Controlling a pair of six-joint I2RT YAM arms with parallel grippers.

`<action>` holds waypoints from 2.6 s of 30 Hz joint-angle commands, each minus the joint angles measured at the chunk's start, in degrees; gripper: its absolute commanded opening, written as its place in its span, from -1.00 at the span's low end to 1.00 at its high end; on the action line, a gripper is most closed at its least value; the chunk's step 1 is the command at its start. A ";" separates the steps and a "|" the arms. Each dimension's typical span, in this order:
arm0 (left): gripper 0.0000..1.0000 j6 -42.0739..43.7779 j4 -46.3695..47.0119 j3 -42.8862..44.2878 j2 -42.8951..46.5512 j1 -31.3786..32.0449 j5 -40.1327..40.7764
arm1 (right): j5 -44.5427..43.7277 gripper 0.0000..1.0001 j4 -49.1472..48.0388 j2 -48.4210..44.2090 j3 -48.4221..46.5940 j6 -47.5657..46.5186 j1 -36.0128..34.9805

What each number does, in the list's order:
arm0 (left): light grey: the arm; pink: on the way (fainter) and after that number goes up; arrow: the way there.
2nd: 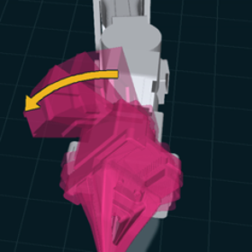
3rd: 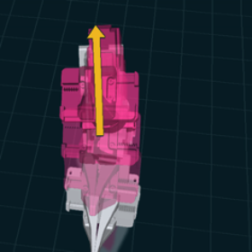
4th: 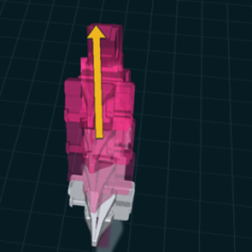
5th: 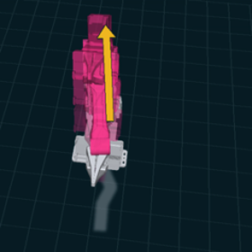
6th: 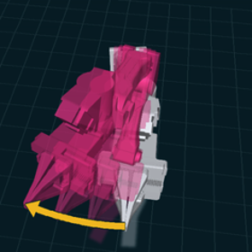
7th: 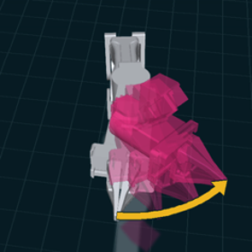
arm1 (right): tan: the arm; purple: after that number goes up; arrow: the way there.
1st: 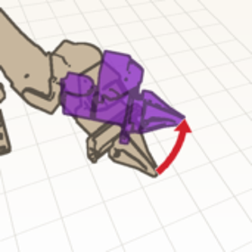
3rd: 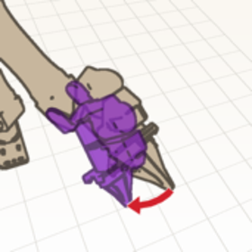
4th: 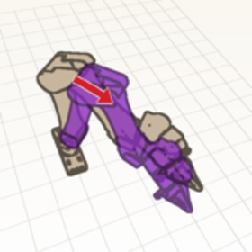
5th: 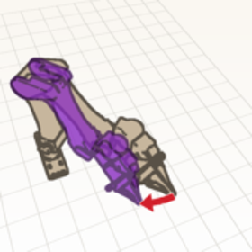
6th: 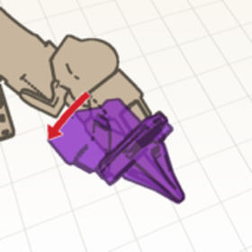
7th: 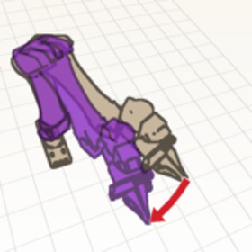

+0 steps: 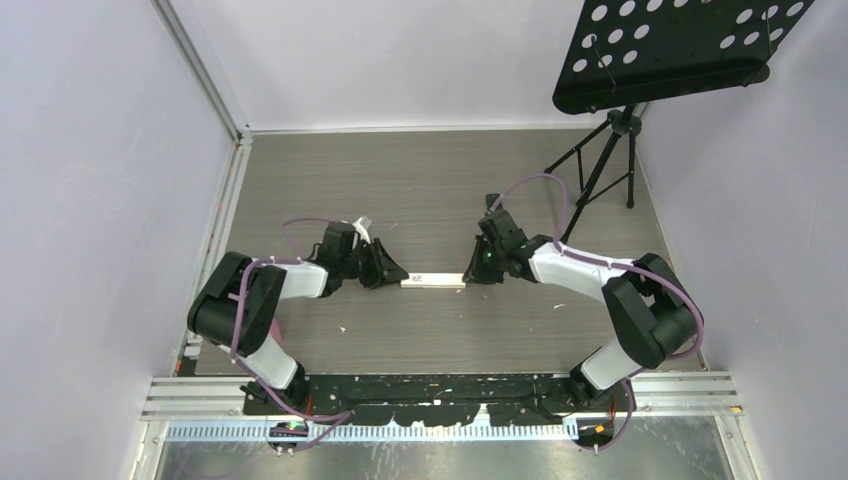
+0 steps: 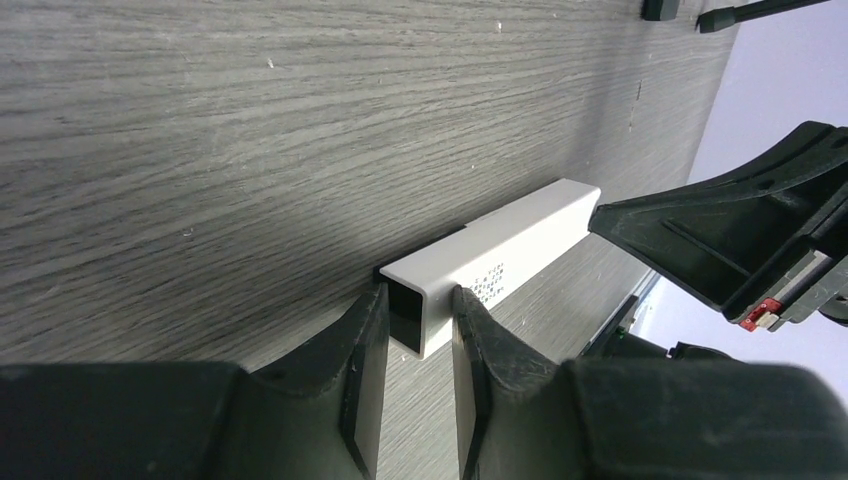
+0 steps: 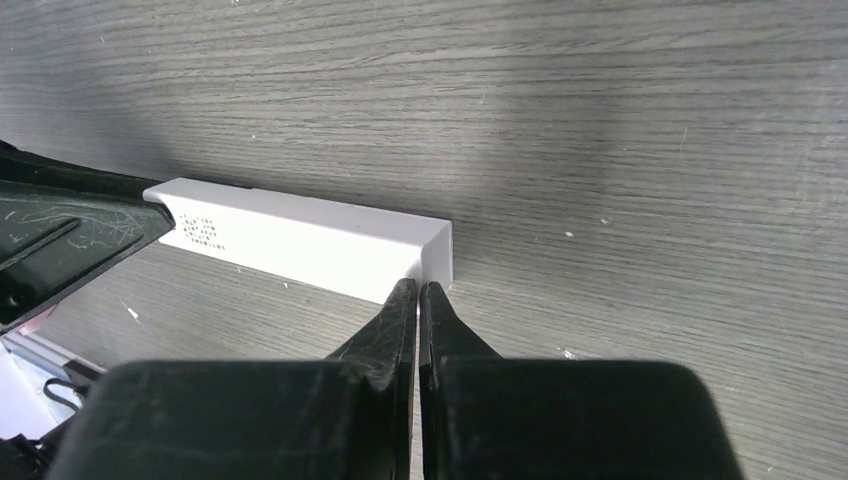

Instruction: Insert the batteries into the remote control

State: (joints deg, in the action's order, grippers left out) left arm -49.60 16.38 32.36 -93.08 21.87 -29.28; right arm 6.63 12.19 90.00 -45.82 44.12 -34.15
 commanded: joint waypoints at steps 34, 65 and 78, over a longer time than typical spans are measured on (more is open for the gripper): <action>0.58 16.28 -50.26 26.77 15.02 0.00 28.74 | -2.77 0.48 9.76 3.66 -18.97 -46.13 -14.70; 0.86 21.31 -70.99 33.77 34.83 -0.86 30.53 | -31.19 -0.50 5.62 19.61 -29.11 -34.05 -9.17; 0.97 18.88 -71.28 33.18 37.57 -0.82 24.44 | -24.79 0.31 4.36 18.33 -29.18 -26.97 -3.82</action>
State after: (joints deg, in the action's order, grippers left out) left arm -29.56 -54.48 63.75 -57.21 21.26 -2.28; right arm -17.93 19.29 112.44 -75.72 14.26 -37.36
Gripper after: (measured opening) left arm 0.938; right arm 0.539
